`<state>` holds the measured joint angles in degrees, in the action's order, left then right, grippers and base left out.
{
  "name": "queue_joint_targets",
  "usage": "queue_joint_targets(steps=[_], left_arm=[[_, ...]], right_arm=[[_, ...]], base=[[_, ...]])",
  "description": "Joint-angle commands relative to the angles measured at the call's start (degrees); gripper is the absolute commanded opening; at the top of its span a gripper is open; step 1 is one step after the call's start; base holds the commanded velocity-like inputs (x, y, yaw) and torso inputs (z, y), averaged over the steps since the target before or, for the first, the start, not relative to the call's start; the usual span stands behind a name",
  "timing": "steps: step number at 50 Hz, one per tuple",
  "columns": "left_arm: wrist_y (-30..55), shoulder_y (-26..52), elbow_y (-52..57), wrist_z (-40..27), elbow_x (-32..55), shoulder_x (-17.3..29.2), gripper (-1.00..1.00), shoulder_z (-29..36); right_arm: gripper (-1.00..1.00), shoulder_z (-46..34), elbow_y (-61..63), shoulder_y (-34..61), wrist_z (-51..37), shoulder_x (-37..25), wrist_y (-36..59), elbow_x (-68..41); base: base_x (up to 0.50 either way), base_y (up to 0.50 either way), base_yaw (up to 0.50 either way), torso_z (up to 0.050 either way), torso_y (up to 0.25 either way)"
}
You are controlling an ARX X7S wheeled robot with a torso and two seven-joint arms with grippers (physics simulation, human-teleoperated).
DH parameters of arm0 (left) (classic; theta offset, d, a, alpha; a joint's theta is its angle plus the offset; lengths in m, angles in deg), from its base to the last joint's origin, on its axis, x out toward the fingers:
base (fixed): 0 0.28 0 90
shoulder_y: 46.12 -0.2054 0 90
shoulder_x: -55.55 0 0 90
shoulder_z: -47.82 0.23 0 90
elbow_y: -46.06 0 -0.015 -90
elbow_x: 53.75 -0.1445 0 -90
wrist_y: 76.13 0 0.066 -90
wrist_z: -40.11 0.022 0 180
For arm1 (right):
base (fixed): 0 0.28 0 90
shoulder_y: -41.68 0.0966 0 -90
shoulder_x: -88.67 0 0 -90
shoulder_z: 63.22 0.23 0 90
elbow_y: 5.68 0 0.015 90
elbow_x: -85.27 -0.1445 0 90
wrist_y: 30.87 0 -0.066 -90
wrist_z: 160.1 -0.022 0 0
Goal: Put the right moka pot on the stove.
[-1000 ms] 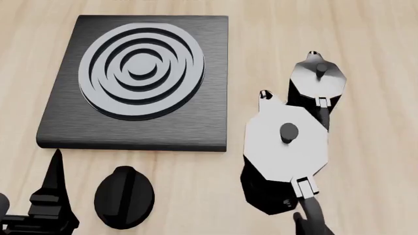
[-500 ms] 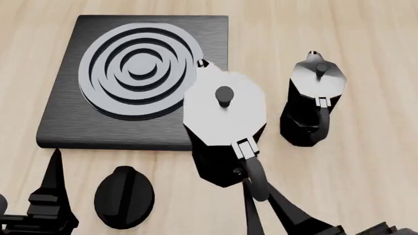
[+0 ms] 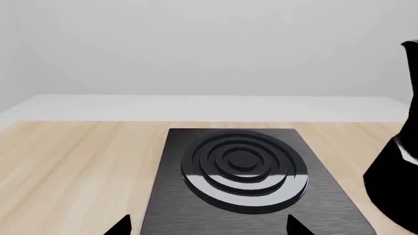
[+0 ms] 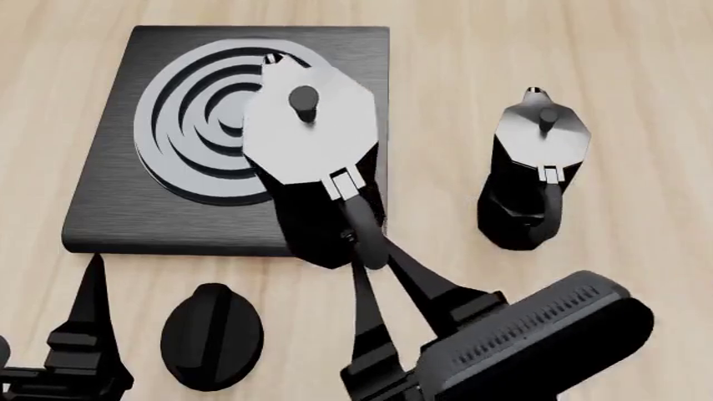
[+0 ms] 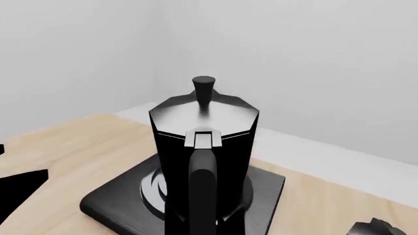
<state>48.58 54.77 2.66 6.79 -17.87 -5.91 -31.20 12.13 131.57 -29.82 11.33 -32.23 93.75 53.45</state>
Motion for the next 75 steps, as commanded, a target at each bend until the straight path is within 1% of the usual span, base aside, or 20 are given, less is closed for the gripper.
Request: queue_joint_targets(steps=[1, 14, 30, 44, 61, 66, 75], left_arm=[[-0.2, -0.1, 0.0, -0.1, -0.1, 0.2, 1.00, 0.3], [-0.1, 0.1, 0.3, -0.4, 0.3, 0.4, 1.00, 0.2], [-0.5, 0.1, 0.4, -0.3, 0.4, 0.7, 1.00, 0.4], [-1.5, -0.2, 0.2, 0.2, 0.0, 0.9, 1.00, 0.9], [-1.7, -0.1, 0.1, 0.1, 1.0, 1.0, 1.00, 0.5], [-1.7, 0.0, 0.1, 0.0, 1.3, 1.1, 1.00, 0.4], [-2.0, -0.2, 0.0, 0.1, 1.6, 1.1, 1.00, 0.5]], right_arm=[[-1.00, -3.6, -3.1, 7.6, 0.3, 2.4, 3.0, 2.1], [-1.00, -6.6, -8.8, 14.7, 0.8, 5.6, 5.7, 2.5], [-1.00, -9.8, -16.2, 21.2, 1.5, 9.4, 6.2, 4.4], [-1.00, -12.8, -24.6, 24.1, 3.1, 12.2, 2.2, 7.3], [-1.00, -14.5, -35.1, 28.6, 5.0, 16.3, -3.2, 9.4], [-1.00, -15.0, -39.4, 29.9, 5.7, 17.6, -5.3, 10.3], [-1.00, -16.0, -47.4, 30.6, 8.1, 19.9, -12.5, 11.7]], base=[[0.00, 0.00, 0.00, 0.000, 0.000], [0.00, 0.00, 0.00, 0.001, 0.001], [0.00, 0.00, 0.00, 0.000, 0.001], [0.00, 0.00, 0.00, 0.000, 0.001], [0.00, 0.00, 0.00, 0.001, 0.001], [0.00, 0.00, 0.00, 0.000, 0.002], [0.00, 0.00, 0.00, 0.000, 0.000]])
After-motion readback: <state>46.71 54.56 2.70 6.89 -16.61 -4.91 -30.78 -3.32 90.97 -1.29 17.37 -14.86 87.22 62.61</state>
